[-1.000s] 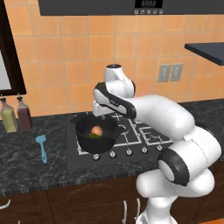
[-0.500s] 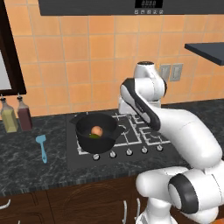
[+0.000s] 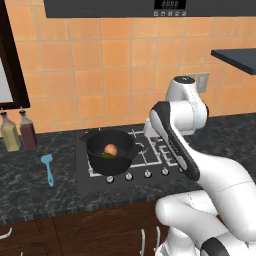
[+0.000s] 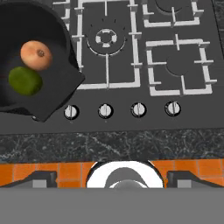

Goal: Put the lime and onion in the pot. Retrieve the spatula and lightly stir the vegetables in the pot.

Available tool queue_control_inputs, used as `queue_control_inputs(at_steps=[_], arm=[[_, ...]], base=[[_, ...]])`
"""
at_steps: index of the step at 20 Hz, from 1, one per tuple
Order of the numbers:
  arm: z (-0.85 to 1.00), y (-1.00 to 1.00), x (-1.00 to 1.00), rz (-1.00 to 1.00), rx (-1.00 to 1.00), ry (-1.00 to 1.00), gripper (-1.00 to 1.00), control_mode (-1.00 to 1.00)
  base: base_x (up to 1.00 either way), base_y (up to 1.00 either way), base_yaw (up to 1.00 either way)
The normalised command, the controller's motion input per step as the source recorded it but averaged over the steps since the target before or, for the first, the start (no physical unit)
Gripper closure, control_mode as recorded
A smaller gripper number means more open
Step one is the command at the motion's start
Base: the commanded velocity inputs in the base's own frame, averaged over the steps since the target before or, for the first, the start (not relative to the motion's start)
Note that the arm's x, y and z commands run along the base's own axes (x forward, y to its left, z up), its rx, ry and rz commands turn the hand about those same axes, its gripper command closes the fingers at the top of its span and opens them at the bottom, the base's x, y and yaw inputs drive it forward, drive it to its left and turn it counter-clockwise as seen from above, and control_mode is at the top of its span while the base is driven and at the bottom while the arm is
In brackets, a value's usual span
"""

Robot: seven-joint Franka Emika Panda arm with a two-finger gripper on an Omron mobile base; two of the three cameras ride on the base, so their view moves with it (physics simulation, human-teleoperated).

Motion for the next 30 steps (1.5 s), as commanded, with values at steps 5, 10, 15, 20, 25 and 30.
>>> queue_control_inputs(at_steps=[5, 10, 15, 20, 25, 30], arm=[[0.00, -0.04, -0.17, 0.02, 0.00, -0.04, -1.00, -1.00], [0.00, 0.00, 0.00, 0.00, 0.00, 0.00, -1.00, 1.00], [0.00, 0.00, 0.00, 0.00, 0.00, 0.00, -1.00, 1.00], [0.00, 0.00, 0.00, 0.00, 0.00, 0.00, -1.00, 1.00], [0.00, 0.00, 0.00, 0.00, 0.00, 0.00, -1.00, 1.00], [0.00, 0.00, 0.00, 0.00, 0.00, 0.00, -1.00, 1.00]], base=[[0.00, 0.00, 0.00], [-0.15, 0.21, 0.00], [-0.02, 0.92, 0.00], [0.01, 0.90, 0.00], [0.21, 0.30, -0.03], [0.02, 0.15, 0.00]])
